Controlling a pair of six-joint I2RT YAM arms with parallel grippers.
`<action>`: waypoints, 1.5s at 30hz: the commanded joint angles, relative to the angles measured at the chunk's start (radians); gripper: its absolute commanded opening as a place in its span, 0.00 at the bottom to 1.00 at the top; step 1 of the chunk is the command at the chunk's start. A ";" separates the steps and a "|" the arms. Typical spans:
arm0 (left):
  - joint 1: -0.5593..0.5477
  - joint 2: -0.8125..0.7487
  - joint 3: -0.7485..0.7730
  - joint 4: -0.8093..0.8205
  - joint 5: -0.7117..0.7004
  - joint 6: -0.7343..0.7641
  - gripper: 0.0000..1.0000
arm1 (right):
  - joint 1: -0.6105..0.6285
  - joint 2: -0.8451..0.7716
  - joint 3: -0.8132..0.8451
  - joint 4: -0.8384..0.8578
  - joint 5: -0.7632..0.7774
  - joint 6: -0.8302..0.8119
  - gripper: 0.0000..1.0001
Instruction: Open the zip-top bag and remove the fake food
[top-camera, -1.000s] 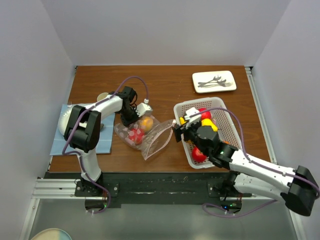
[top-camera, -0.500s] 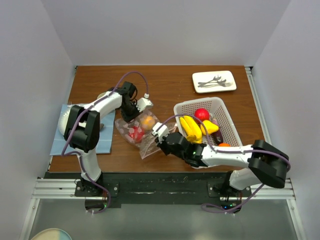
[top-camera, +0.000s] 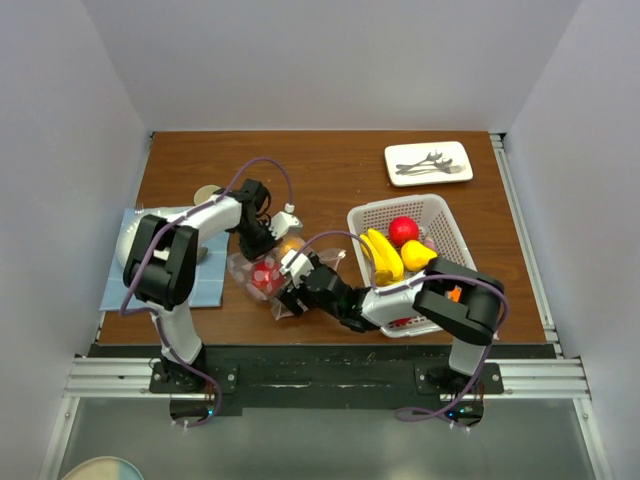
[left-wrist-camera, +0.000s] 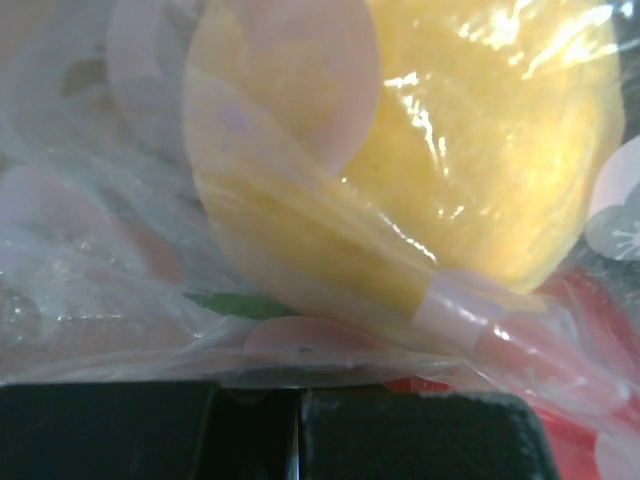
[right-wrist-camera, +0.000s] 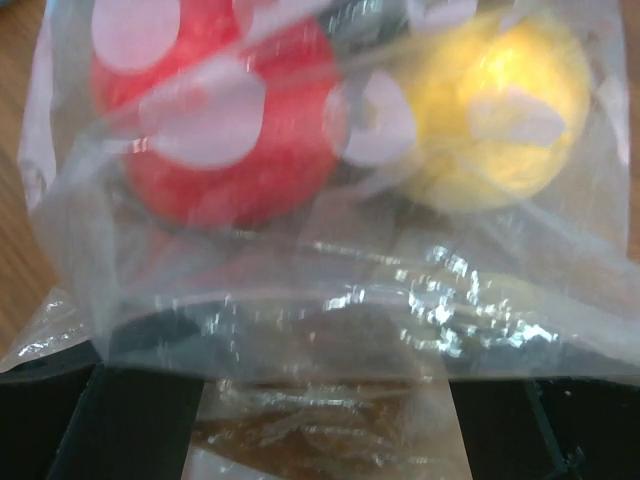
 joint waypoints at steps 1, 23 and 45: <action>-0.003 -0.038 -0.015 0.026 0.049 -0.029 0.00 | 0.005 0.021 0.107 0.154 0.029 -0.020 0.93; -0.077 -0.044 -0.078 0.057 0.064 -0.060 0.00 | 0.020 0.147 0.218 0.151 -0.044 0.107 0.78; 0.023 0.004 0.057 0.068 -0.081 -0.040 0.00 | 0.014 -0.848 -0.271 -0.277 0.330 0.061 0.18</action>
